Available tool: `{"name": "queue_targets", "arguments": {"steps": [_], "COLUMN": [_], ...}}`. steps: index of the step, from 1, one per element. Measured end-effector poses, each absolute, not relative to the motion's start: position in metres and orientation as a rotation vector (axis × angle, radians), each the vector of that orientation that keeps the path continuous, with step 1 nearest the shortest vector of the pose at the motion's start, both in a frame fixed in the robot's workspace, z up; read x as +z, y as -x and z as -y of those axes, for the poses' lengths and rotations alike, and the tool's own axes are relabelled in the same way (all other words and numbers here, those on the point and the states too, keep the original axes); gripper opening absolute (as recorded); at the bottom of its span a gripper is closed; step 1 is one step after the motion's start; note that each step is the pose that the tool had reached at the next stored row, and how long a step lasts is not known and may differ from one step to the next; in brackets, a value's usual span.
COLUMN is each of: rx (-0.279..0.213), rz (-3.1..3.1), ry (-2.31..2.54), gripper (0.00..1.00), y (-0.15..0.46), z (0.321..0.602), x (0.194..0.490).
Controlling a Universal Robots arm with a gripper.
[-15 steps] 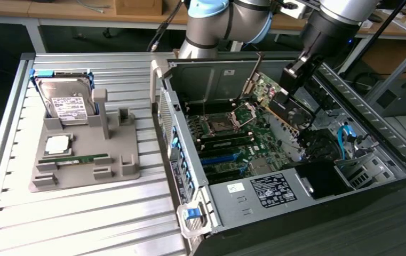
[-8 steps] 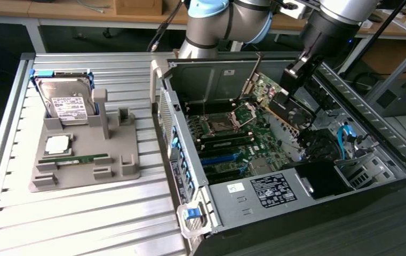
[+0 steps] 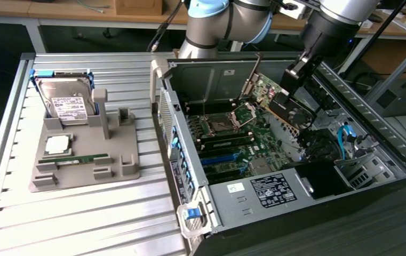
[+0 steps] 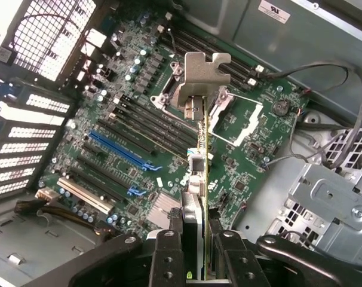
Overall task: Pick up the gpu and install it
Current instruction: 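Insert the gpu into the slot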
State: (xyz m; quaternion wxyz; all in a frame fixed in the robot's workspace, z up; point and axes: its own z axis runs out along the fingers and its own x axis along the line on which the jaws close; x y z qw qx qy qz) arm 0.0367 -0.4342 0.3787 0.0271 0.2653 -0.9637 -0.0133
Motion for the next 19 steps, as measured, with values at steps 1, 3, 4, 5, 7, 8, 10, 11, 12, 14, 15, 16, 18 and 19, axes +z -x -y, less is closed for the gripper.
{"name": "queue_targets", "arguments": {"steps": [1,3,4,5,7,8,10,11,12,14,15,16,18,19], "rx": [-0.041,-0.040,-0.040,-0.040,-0.040,-0.040,-0.040,-0.039,-0.039,-0.039,-0.039,-0.039,-0.038,-0.038], "rz": [2.975,2.972,2.970,2.969,2.966,2.965,2.962,2.960,2.958,2.955,2.954,2.952,2.949,2.947], "ry": [-0.825,-0.835,-0.840,-0.845,-0.854,-0.859,-0.868,-0.875,-0.881,-0.890,-0.896,-0.901,-0.910,-0.915], "gripper": [0.27,0.27,0.27,0.27,0.27,0.27,0.27,0.27,0.27,0.27,0.27,0.27,0.27,0.27], "y": [-0.0367,-0.0367,-0.0367,-0.0367,-0.0367,-0.0367,-0.0367,-0.0367,-0.0367,-0.0367,-0.0367,-0.0367,-0.0367,-0.0367], "z": [0.4342,0.4342,0.4342,0.4342,0.4342,0.4341,0.4342,0.4342,0.4342,0.4342,0.4342,0.4342,0.4342,0.4342], "x": [0.3787,0.3787,0.3787,0.3787,0.3787,0.3787,0.3787,0.3787,0.3787,0.3788,0.3787,0.3787,0.3787,0.3788]}}
